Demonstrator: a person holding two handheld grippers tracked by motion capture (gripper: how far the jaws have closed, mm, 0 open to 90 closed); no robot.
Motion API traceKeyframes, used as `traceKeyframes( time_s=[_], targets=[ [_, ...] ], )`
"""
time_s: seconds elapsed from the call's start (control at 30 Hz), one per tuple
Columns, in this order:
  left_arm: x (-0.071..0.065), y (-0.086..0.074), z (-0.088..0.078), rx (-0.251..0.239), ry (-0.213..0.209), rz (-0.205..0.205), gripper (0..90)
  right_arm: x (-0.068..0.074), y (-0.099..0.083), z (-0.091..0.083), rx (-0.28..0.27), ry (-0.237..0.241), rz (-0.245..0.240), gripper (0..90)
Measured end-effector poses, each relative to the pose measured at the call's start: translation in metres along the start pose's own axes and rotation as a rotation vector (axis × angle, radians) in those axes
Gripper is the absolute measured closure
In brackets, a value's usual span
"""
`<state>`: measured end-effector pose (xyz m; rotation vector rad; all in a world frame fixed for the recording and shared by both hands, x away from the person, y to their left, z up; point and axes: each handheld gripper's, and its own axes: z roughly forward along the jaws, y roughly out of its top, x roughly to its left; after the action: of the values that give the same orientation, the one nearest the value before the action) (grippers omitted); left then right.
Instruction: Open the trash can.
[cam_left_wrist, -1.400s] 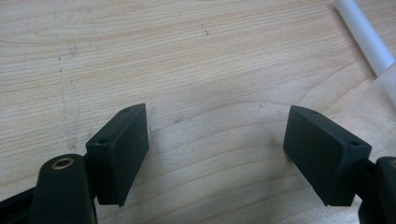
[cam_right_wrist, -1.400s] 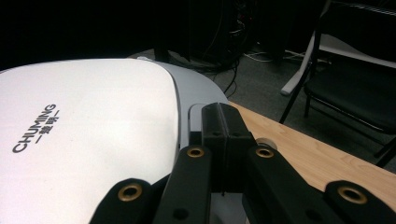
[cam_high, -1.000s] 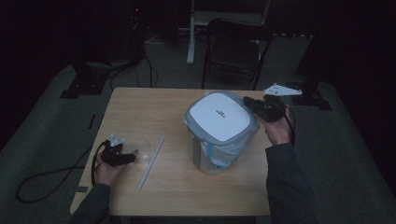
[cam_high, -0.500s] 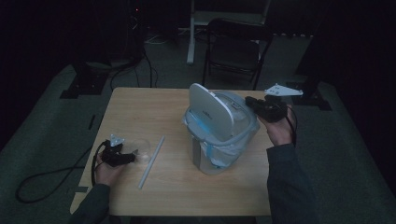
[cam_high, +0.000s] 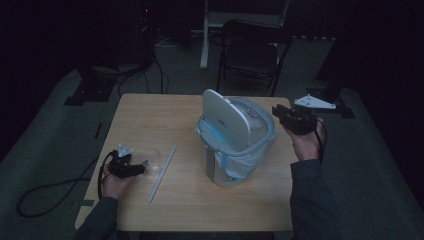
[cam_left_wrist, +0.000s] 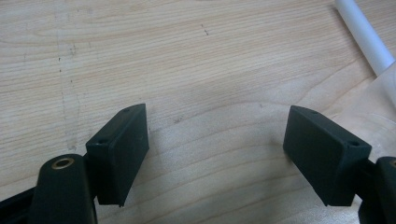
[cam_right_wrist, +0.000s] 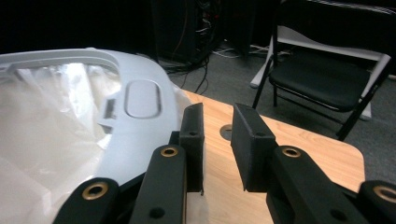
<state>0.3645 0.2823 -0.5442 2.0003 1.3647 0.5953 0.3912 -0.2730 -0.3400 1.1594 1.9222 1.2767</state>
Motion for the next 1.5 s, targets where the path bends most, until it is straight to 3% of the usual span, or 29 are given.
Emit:
traceKeyframes(
  time_s=[0.37, 0.8, 1.5],
  targets=[
    [0.000, 0.000, 0.000, 0.000, 0.000, 0.000, 23.2, -0.010, -0.033, 0.001, 0.027, -0.041, 0.056, 69.3],
    [0.000, 0.000, 0.000, 0.000, 0.001, 0.000, 23.2, -0.008, -0.077, 0.011, 0.082, -0.130, 0.043, 65.3],
    [0.000, 0.000, 0.000, 0.002, -0.001, 0.003, 23.1, -0.003, -0.145, 0.036, 0.198, -0.150, 0.056, 59.0]
  ],
)
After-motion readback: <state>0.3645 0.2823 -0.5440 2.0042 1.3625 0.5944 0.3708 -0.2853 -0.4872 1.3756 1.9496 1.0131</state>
